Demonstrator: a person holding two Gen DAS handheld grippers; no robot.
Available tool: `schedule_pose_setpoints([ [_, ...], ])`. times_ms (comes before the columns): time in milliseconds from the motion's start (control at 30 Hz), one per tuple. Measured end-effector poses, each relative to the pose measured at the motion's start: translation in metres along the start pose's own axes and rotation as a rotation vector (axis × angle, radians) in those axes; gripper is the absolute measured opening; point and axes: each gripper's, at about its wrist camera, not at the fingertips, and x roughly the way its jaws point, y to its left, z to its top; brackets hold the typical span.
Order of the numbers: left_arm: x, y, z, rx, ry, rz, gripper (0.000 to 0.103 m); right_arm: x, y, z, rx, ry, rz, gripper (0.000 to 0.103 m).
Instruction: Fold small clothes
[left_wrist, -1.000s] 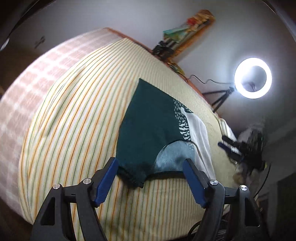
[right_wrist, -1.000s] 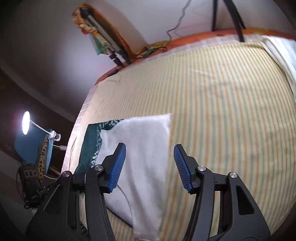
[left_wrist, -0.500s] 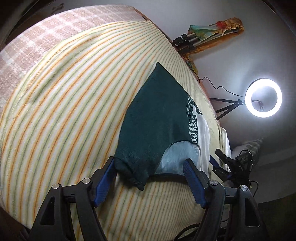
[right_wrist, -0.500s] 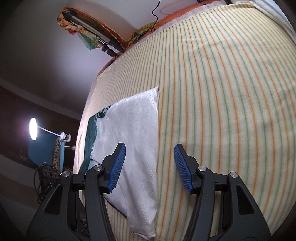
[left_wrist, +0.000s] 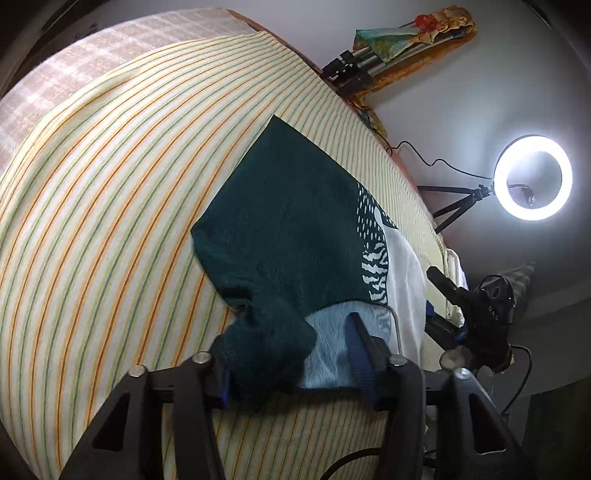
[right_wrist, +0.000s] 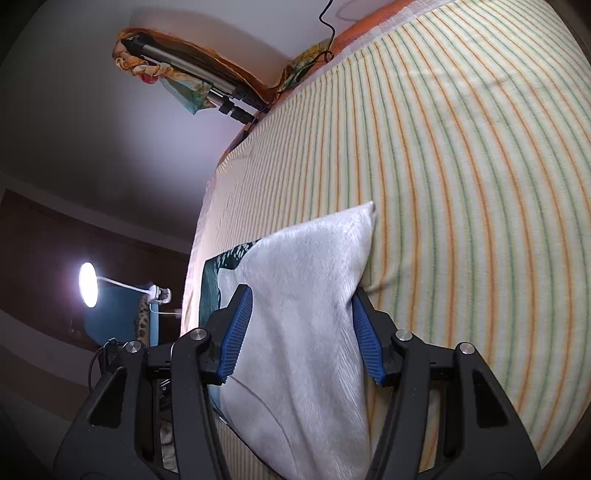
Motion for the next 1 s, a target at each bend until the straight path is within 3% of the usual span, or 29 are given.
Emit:
schedule_pose_setpoints([
  [133, 0.005, -0.001, 0.006, 0.005, 0.004, 0.002, 0.022, 0.011, 0.008, 0.002, -0.015, 0.008, 0.003, 0.054],
  [267, 0.000, -0.006, 0.005, 0.041, -0.020, 0.023, 0.012, 0.021, 0.015, 0.002, -0.051, 0.025, -0.074, 0.016],
  [300, -0.002, -0.008, 0.005, 0.055, -0.026, 0.022, 0.011, 0.021, 0.017, 0.002, -0.056, 0.028, -0.088, 0.012],
  [633, -0.020, -0.028, 0.002, 0.151, -0.089, 0.000, 0.005, 0.000, 0.056, 0.001, -0.162, -0.016, -0.123, 0.007],
  [1000, -0.024, -0.059, -0.012, 0.212, -0.083, -0.072, 0.004, -0.021, 0.081, -0.001, -0.237, -0.030, -0.183, 0.007],
])
